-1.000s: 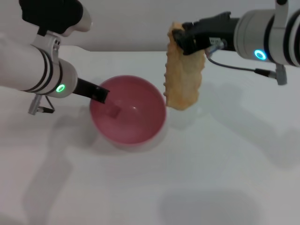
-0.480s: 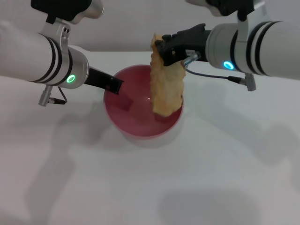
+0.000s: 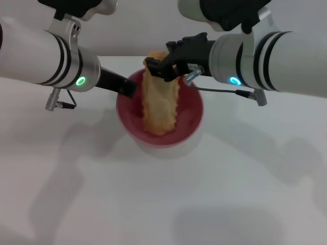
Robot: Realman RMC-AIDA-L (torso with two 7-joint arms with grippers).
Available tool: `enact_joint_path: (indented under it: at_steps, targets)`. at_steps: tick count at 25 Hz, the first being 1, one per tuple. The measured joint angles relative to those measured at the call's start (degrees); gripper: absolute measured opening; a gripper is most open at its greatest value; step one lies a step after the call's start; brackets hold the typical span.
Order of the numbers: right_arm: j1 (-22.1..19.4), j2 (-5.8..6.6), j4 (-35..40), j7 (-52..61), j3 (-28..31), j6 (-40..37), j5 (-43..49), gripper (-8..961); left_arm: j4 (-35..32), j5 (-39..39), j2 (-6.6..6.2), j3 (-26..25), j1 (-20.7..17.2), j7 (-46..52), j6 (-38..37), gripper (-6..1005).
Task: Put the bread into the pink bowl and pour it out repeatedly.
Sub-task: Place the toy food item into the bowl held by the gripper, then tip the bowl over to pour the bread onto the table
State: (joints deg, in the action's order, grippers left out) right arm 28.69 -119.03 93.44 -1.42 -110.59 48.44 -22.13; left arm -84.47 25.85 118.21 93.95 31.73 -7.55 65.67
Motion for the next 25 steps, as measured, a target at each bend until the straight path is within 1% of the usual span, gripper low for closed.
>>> enact_joint_path:
  at_steps: [3,5,7,8,9,12,15,18,19,20,23,25]
  targets:
    - [-0.26,-0.06,0.31,0.39,0.72,-0.22,0.04,421,0.16,-0.38,-0.11,0.21,-0.18,-0.10,-0.88,46]
    - [-1.35,-0.10,1.35,2.11,2.20,-0.39,0.86,487,0.28,-0.75,-0.14,0.41,-0.32,-0.33,-1.42,46]
    - [-3.12,-0.07,3.23,4.36,4.64,0.39,2.16,618,0.59,-2.61,-0.21,0.70,-0.67,-1.65,-3.02,46]
    - [-4.39,-0.01,4.59,5.13,6.81,1.20,2.81,684,0.73,-3.58,-0.23,0.66,-0.77,-2.20,-3.42,46]
    - [-5.95,-0.05,6.00,5.32,9.43,2.66,3.03,684,0.90,-4.77,-0.24,0.63,-0.83,-2.88,-3.90,46]
    - [-10.03,-0.10,8.69,5.05,14.61,5.65,3.05,686,1.39,-8.10,-0.23,0.91,-1.02,-5.96,-5.28,46]
    - [-14.80,-0.10,10.37,4.30,18.21,7.36,3.00,686,1.76,-11.95,-0.18,2.81,-1.82,-10.04,-8.28,46]
    - [-18.49,-0.24,10.68,3.74,20.44,8.40,2.84,686,2.09,-17.65,-0.13,7.36,-2.31,-12.51,-10.82,46]
    - [-19.26,-0.33,10.52,3.54,20.89,8.80,2.63,685,2.10,-21.39,0.03,10.27,-2.42,-12.53,-11.25,46]
    - [-19.54,-0.34,10.27,3.51,21.02,8.96,2.52,685,2.07,-22.61,0.07,11.35,-2.51,-12.31,-11.43,46]
    - [-19.93,-0.36,8.88,3.48,21.05,9.12,2.00,685,0.69,-28.69,0.25,17.59,-3.64,-9.55,-12.99,46]
    - [-19.77,-0.33,7.95,3.46,20.91,9.04,1.56,685,-1.00,-33.82,0.26,21.76,-5.11,-6.55,-14.75,46]
